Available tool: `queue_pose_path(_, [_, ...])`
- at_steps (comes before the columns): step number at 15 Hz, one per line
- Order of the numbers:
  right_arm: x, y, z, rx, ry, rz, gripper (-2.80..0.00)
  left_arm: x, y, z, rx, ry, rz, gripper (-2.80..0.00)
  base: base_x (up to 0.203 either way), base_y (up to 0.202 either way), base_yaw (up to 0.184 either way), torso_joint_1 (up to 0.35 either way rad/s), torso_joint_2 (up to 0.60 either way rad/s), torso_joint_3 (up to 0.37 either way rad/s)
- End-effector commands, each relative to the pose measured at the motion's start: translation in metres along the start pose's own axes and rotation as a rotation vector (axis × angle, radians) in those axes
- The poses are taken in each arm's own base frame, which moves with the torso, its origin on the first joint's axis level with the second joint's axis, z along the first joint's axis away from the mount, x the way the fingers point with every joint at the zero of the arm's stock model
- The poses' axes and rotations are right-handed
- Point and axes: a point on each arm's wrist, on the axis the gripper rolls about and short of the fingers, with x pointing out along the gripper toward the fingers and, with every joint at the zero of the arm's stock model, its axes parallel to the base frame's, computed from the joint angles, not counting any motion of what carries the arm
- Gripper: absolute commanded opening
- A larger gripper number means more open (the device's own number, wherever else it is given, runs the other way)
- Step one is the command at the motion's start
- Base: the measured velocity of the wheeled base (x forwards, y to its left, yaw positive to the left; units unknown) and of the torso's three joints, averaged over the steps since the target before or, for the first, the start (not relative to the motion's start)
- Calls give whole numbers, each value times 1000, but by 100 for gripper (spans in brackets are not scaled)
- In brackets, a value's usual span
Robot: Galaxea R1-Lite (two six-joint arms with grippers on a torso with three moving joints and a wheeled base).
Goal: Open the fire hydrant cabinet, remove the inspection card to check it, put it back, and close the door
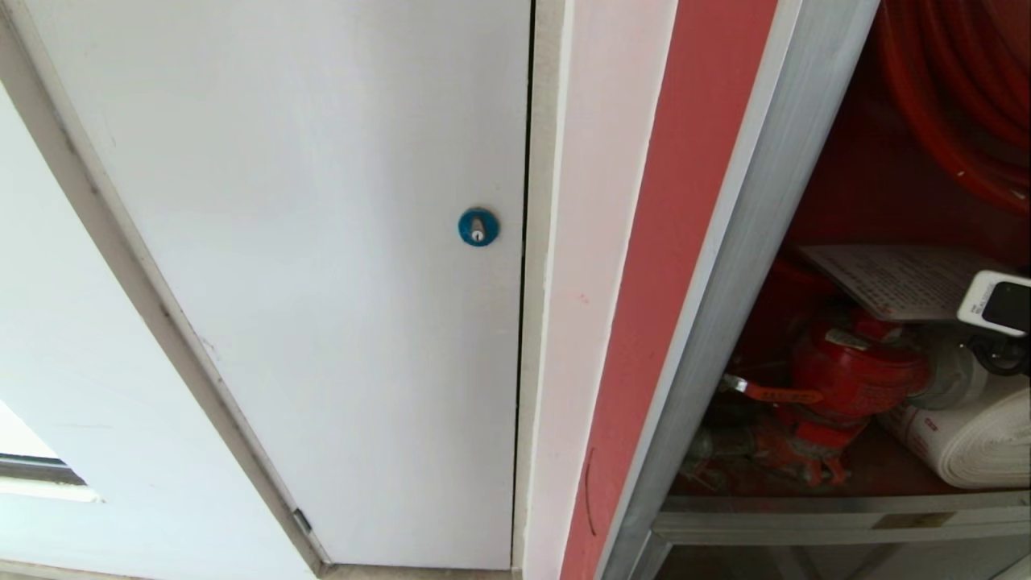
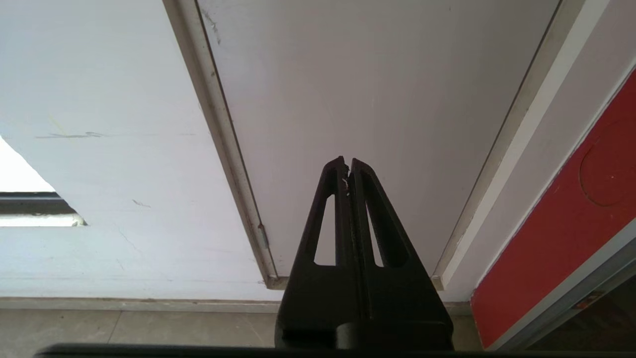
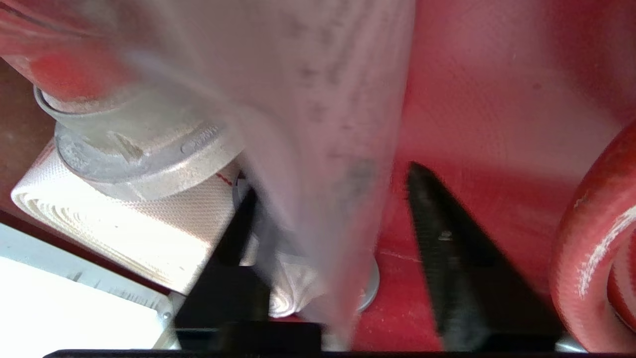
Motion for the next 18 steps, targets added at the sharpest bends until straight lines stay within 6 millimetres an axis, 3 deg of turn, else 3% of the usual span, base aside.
queue_pose_path(1, [-1,1,0,-8,-1,1,-280,0,0,0,0,1,0,-280,0,0,0,0,0,0])
queue_pose_path(8, [-17,1,0,-8,-6,-26,-280,0,0,0,0,1,0,-280,0,0,0,0,0,0])
queue_pose_path(18, [-82,5,-11,-12,56,-164,-280,0,0,0,0,1,0,-280,0,0,0,0,0,0])
